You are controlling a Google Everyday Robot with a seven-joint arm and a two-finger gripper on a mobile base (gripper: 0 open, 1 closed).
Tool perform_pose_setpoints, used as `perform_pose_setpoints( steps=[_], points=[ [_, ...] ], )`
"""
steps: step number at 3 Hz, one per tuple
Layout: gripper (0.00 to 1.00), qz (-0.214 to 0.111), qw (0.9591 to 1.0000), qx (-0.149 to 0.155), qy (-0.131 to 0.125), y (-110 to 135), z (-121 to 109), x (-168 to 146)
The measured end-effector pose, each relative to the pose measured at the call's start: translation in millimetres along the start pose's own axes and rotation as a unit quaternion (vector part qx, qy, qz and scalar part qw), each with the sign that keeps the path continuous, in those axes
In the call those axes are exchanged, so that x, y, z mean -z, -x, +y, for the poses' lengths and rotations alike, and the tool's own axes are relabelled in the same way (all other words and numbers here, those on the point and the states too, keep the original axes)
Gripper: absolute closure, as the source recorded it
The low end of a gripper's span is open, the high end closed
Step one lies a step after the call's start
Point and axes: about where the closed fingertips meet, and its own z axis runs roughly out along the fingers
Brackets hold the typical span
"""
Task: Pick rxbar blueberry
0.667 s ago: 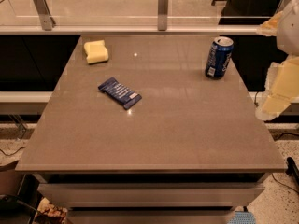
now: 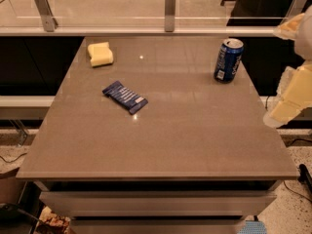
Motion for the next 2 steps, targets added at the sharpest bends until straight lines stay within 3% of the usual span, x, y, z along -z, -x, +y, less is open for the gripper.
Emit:
perform_pose_setpoints(
  steps=[1, 2],
  points=[
    [0.00, -0.066, 0.9958, -0.061, -0.018, 1, 5, -8],
    [0.00, -0.138, 0.9837, -0.109, -0.038, 7, 8, -20]
  ],
)
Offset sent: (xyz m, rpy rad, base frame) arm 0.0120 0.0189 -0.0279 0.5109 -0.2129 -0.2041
